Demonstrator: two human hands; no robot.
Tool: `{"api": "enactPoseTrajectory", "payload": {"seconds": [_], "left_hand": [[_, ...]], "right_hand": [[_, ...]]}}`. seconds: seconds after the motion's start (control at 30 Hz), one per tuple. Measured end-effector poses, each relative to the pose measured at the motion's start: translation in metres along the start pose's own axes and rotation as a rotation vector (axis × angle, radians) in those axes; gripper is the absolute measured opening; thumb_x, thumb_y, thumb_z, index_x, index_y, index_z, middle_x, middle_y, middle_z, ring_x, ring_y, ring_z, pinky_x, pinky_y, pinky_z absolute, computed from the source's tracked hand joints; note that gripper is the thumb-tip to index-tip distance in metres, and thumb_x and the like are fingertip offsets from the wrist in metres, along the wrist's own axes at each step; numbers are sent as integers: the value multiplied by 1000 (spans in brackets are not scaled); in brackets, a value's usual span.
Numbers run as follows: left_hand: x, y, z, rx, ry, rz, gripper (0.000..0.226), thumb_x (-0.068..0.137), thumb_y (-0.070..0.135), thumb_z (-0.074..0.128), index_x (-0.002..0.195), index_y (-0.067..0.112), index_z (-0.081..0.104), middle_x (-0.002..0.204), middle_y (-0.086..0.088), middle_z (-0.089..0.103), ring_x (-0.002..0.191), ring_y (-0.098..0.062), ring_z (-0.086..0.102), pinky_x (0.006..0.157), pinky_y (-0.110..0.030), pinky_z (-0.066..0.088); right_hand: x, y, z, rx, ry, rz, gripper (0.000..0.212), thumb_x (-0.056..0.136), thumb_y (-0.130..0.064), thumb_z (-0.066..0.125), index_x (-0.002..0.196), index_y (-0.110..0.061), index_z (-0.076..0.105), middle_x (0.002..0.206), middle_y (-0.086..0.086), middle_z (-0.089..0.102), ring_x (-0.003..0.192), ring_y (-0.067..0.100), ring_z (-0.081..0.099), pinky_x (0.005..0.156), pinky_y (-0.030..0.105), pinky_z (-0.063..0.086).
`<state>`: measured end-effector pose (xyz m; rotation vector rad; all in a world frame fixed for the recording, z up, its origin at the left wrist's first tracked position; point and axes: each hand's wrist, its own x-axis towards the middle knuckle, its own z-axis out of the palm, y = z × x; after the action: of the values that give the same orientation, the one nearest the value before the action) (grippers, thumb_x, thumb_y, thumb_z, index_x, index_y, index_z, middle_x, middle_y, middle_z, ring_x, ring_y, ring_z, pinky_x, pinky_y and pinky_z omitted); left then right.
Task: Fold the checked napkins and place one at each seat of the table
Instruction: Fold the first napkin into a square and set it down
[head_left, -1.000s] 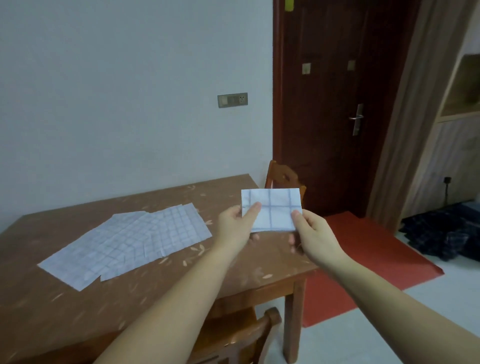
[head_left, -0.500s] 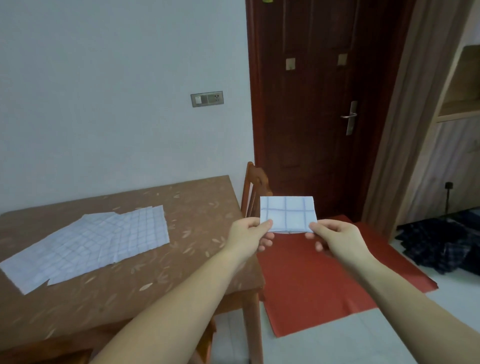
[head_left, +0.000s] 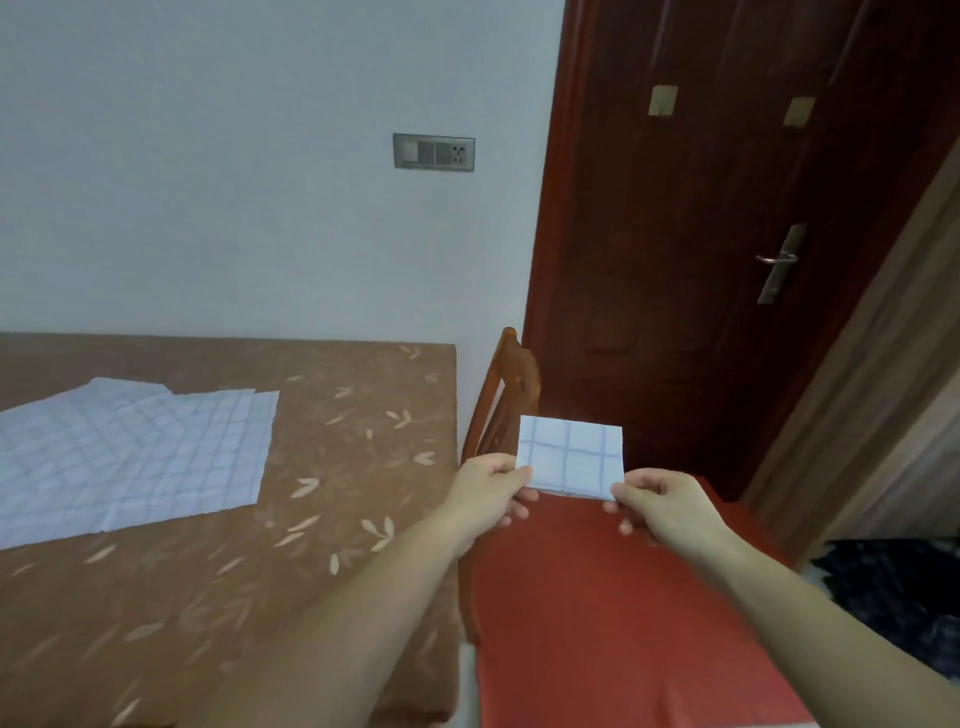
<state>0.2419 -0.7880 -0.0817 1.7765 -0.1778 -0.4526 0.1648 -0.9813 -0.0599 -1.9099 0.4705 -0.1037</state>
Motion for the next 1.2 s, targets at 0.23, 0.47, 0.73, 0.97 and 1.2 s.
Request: {"api": "enactPoseTrajectory", "payload": {"seconds": [0.23,0.47,0.73,0.97,1.2], "left_hand": [[103,10,10,103,133,-21,21,94,28,57,78,15,59,76,1,62,52,-5,60,52,-23,43],[168,16,20,20,327,-157,9,91,16,59,85,13,65,79,-2,66,53,-8,58,48,-21,42],[206,9,2,-191,680,-269,14,90,2,57,78,2,62,56,-8,52,38,-8,42,42,-18,32],[296,-46,-39,-314,773,-359,12,89,11,63,80,12,70,73,-10,64,59,-18,53,55,-23,41],[342,-97,-58,-263,879,-459,12,89,17,67,77,16,69,70,2,65,55,-9,57,58,-19,44]], "right_hand": [[138,6,-13,-128,-93,-61,15,84,-6,58,74,0,68,66,8,63,48,11,62,52,25,37],[269,-4,-3,-188,-326,-176,19,85,-2,56,75,-10,71,51,1,59,46,11,53,48,23,38],[353,-37,56,-313,-616,-304,23,88,-4,51,97,-12,71,59,0,62,51,7,55,47,14,38],[439,-34,126,-427,-676,-315,24,93,-7,53,111,-8,67,76,-1,70,59,10,63,56,19,46],[499,-18,191,-540,-757,-280,7,92,-10,60,94,-16,63,87,3,68,76,20,67,73,33,58]]}}
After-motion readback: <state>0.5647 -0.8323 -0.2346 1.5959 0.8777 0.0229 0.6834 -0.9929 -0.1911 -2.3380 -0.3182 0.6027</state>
